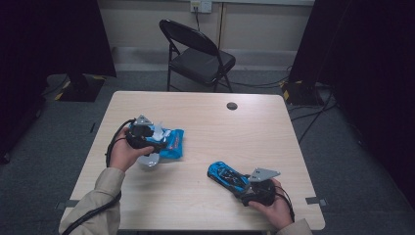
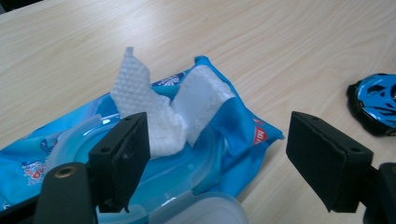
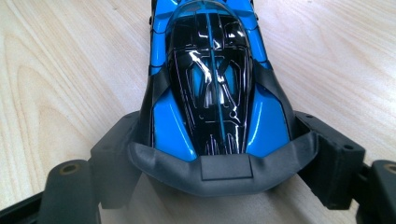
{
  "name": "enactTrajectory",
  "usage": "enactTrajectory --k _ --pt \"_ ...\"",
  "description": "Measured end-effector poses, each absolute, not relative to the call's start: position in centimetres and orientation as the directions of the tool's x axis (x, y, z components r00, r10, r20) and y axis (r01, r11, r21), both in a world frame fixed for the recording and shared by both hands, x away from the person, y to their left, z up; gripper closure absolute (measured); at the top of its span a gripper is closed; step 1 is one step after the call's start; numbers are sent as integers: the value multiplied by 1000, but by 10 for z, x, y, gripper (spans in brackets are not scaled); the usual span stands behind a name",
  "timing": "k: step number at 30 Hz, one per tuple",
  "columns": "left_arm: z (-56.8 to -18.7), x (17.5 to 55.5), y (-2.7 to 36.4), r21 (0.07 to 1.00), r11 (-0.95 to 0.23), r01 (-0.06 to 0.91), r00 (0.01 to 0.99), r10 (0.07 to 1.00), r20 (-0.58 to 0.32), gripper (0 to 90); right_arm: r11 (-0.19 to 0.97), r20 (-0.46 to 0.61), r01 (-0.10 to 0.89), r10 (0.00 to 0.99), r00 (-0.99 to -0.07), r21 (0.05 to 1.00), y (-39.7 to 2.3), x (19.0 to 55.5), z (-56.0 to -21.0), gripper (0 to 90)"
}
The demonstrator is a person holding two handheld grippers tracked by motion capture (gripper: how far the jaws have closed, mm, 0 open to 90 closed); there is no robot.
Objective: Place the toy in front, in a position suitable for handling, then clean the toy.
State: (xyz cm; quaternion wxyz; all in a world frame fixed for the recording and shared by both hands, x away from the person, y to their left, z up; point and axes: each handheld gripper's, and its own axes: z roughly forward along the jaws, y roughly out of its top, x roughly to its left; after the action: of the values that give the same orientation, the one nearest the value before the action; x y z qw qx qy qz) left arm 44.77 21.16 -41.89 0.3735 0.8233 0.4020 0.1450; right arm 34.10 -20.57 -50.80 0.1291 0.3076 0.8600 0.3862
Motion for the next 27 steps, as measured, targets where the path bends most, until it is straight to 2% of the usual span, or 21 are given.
enactTrajectory --k 18,27 --pt "-428 463 227 723 -363 587 595 800 -81 234 513 15 428 628 -778 744 -206 341 -508 234" --pt "-433 469 231 719 -376 585 591 804 -60 246 513 15 428 628 -778 744 -206 341 -508 234"
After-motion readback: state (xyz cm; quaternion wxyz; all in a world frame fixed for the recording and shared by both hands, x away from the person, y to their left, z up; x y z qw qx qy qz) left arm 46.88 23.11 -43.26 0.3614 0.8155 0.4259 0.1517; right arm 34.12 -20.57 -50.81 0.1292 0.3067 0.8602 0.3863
